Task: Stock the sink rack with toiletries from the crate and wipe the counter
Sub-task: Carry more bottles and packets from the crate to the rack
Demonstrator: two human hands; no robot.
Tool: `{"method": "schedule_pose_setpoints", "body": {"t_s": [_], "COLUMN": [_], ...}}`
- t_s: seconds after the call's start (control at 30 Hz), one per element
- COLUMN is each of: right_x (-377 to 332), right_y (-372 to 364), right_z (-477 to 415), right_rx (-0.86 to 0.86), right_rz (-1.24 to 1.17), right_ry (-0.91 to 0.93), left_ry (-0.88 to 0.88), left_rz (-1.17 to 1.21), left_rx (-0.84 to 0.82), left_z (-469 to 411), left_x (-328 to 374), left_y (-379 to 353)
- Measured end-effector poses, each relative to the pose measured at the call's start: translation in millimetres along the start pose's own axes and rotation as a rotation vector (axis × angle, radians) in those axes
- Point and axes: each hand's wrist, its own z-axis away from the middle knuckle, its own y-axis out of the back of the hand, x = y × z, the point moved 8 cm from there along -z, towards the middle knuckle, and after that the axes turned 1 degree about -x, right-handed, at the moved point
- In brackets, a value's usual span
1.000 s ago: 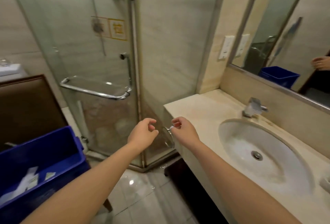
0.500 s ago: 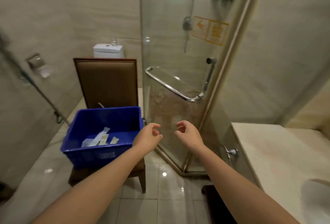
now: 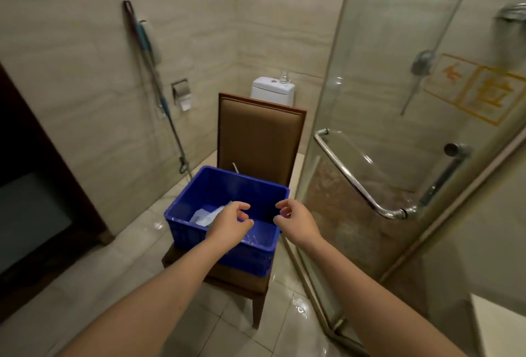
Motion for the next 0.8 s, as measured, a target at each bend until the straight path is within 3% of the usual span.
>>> {"method": "schedule_pose_setpoints", "body": {"t_s": [0.33,0.8], "right_x": [-5,-10], "right_y": [-51,-130], "right_z": [-51,-157], "right_rx": [-0.18,-0.175], "right_rz": [0.015,-0.012], "right_ry": [0.026,-0.126], "left_ry": [0.147,0.18], "left_rz": [0.047,-0.015], "left_rx": [0.091,-0.056], "left_z": [-25,-159], "left_x": [-52,-126], "left_y": [26,62]}}
